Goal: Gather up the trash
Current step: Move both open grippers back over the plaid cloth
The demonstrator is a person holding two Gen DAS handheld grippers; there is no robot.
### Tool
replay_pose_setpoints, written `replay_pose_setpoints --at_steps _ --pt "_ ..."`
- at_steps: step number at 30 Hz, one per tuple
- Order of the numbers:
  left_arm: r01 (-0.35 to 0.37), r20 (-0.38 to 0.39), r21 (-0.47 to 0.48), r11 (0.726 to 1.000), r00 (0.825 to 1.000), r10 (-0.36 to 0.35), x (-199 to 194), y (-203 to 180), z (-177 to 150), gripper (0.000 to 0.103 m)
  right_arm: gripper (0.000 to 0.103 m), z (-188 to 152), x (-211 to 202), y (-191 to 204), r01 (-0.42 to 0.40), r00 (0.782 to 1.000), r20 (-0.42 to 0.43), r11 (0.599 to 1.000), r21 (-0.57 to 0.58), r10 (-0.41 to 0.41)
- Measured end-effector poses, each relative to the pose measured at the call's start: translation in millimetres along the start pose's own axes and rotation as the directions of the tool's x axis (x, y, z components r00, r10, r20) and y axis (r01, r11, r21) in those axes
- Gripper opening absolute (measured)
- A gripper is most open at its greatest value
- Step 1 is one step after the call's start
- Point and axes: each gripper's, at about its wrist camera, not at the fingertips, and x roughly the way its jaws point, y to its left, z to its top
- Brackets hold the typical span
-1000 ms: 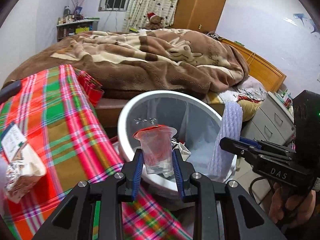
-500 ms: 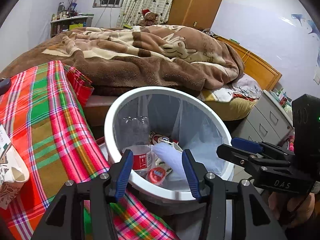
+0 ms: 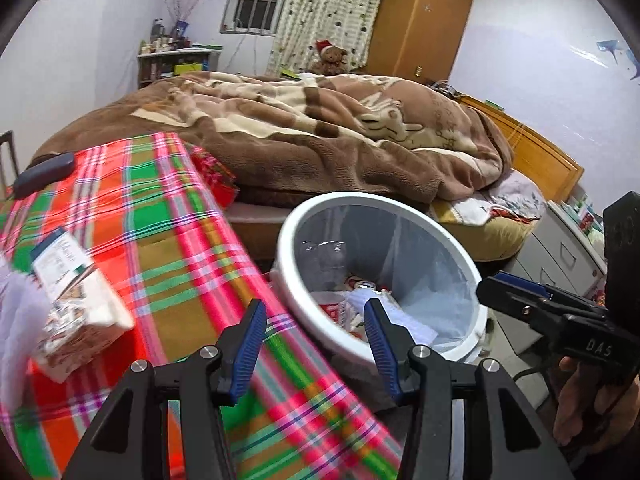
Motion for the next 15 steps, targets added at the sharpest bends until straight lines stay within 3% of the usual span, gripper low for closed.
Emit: replay_pose_setpoints --at_steps 15 --pt "-0.14 0.038 -0.086 0.986 0.989 0.144 -54.3 53.0 -34.7 0.05 0.066 -12.5 9.2 49.9 -0.164 0.985 -0.056 0.984 -0.073 0.161"
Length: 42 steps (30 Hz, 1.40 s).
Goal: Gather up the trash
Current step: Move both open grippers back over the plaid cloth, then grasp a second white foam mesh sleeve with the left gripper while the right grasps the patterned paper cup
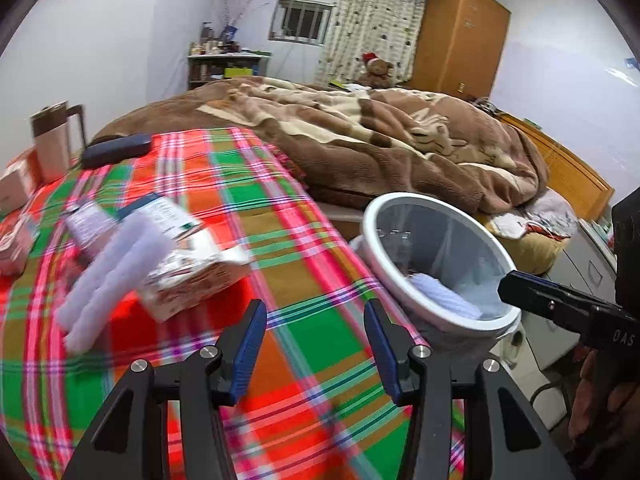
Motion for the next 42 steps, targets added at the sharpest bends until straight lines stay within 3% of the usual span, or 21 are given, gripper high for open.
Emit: replay_pose_setpoints --at_steps 7,26,42 --pt "-0.04 0.002 -0.057 0.998 0.999 0.04 -20.6 32.7 -8.1 0.05 0.066 -3.4 15.0 29.6 -0.078 0.995 -0.064 0.994 -0.079 0.073" --pt "-0.173 0.056 -0.117 0.978 0.982 0.181 -49.3 99.5 -7.4 0.05 0.066 -2.2 38.8 69.2 -0.106 0.99 -0.114 0.976 -0.192 0.085" --pt "-0.139 0.006 -0.01 0.99 0.99 0.139 -9.7 113.7 7.6 0.051 0.066 5.8 54.5 77.5 -0.106 0.987 -0.145 0.972 -0.207 0.077"
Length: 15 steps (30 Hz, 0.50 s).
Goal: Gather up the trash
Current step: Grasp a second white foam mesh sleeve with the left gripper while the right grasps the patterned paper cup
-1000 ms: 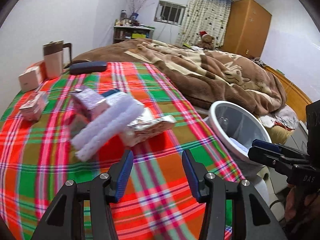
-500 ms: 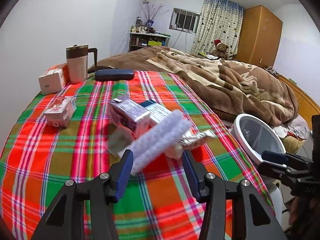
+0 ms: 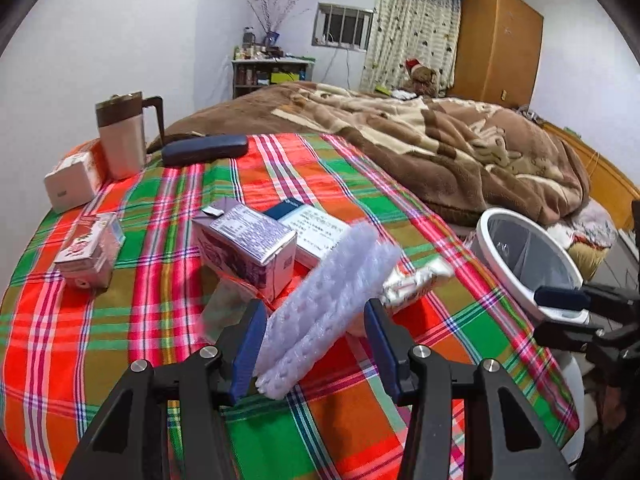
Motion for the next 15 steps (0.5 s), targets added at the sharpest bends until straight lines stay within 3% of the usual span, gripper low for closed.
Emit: replay_pose_setpoints --at_steps 3,4,5,8,15 --pt "-0.015 -0.027 0.003 1.0 1.0 0.015 8.3 0.3 -2.2 0.05 0.066 2.7 3.7 0.7 -0.002 1.0 -0.004 1.0 0.001 0.002" --pt "-0.024 -0.033 0.002 1.0 0.999 0.024 9.6 -0.4 -3.7 0.047 0.066 3.7 4.9 0.9 -0.002 1.0 -0.006 1.0 0.002 0.002" --pt "-0.027 -0.038 -0.003 1.0 0.999 0.027 10.5 -0.2 -4.8 0.038 0.066 5.1 6.7 1.7 -0.003 1.0 -0.007 1.0 0.004 0.003" --pt "-0.035 -0.039 -0.017 0.999 0.999 0.034 9.2 1.6 -7.7 0.028 0.066 9.3 10.4 3.0 -0.004 1.0 -0.007 1.0 0.005 0.004" --pt "-0.024 -0.019 -0.076 0.997 1.0 0.023 -7.7 8.2 -17.4 0.024 0.066 19.9 21.4 14.1 -0.021 1.0 -0.001 0.999 -0.036 0.021"
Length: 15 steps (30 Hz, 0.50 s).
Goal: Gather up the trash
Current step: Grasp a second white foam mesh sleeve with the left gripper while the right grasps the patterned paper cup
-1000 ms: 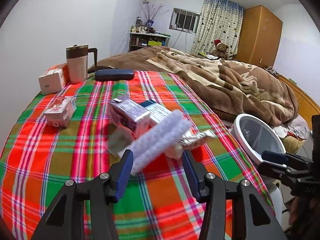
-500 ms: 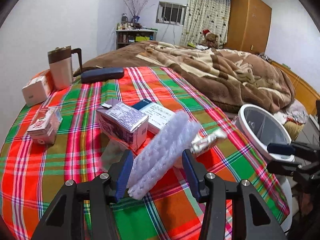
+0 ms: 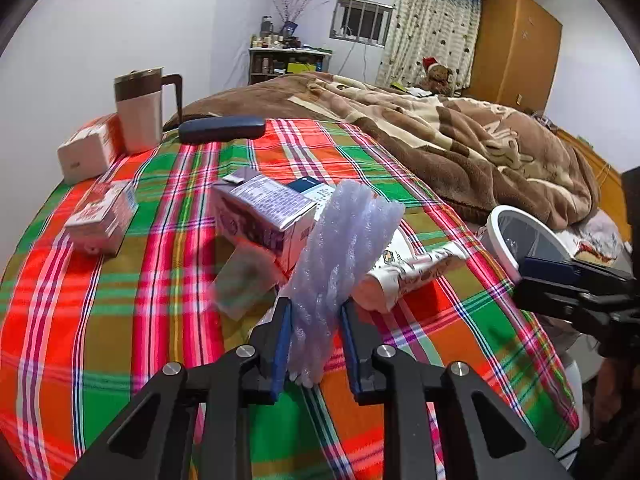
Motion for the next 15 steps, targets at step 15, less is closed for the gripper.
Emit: replay_pose_setpoints --at_steps 15 --pt "-0.015 0.019 -0.087 0.996 1.0 0.017 -29.1 30.1 -12.9 0.024 0.05 16.2 40.0 25.4 -0.112 0.992 -0.073 0.991 -0.071 0.107"
